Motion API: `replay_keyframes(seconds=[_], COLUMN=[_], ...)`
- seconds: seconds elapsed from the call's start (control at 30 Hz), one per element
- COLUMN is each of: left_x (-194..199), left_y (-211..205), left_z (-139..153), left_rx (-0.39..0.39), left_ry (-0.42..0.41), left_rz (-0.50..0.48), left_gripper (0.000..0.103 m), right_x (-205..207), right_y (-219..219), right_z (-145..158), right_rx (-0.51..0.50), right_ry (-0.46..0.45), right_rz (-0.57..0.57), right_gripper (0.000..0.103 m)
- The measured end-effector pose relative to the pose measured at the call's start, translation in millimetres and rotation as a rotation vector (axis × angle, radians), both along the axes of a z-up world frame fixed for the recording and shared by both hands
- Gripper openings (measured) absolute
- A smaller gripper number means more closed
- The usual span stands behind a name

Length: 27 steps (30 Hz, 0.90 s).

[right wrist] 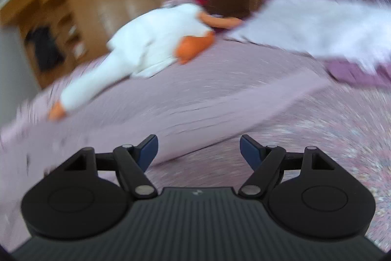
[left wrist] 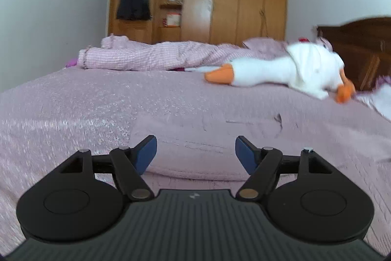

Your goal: Fold small clothes

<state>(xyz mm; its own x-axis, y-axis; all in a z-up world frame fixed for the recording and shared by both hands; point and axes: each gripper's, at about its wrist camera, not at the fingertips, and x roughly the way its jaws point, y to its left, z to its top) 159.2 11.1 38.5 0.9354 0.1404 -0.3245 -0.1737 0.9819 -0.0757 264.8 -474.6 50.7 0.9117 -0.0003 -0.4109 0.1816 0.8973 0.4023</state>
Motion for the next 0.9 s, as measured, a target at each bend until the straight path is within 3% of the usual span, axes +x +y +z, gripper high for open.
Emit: replay_keyframes(seconds=[0.1,0.2,0.33,0.43,0.63,0.9], left_x=[13,21,42,53,63,65], left_y=[-2,1,22,41,72,80], left_z=[-6,-4,-1,-4,-13,-17], left_rx=[0.029,0.074,0.052,0.003,-0.017,-0.012], left_ry=[0.042,0.013,0.004,0.003,0.030,0.037], left_rz=[-0.067,-0.074,-0.050,-0.005,0.078,0.100], left_gripper=[0.077,0.077,0.078,0.078,0.078,0.078], right_x=[8,23,45,63,78,79], right_y=[-50,-94,-125,-133,-146,-162], right_z=[-13,-29,-41,-39,-38,-49], right_rx=[0.179,0.406,0.549,0.548,0.480,0.453], right_ry=[0.033,0.040,0.024,0.040,0.029,-0.083], right_rz=[-0.132,-0.174,-0.230,-0.233,-0.292,-0.279], right_gripper=[0.076,0.071,0.064,0.065,0.065,0.064])
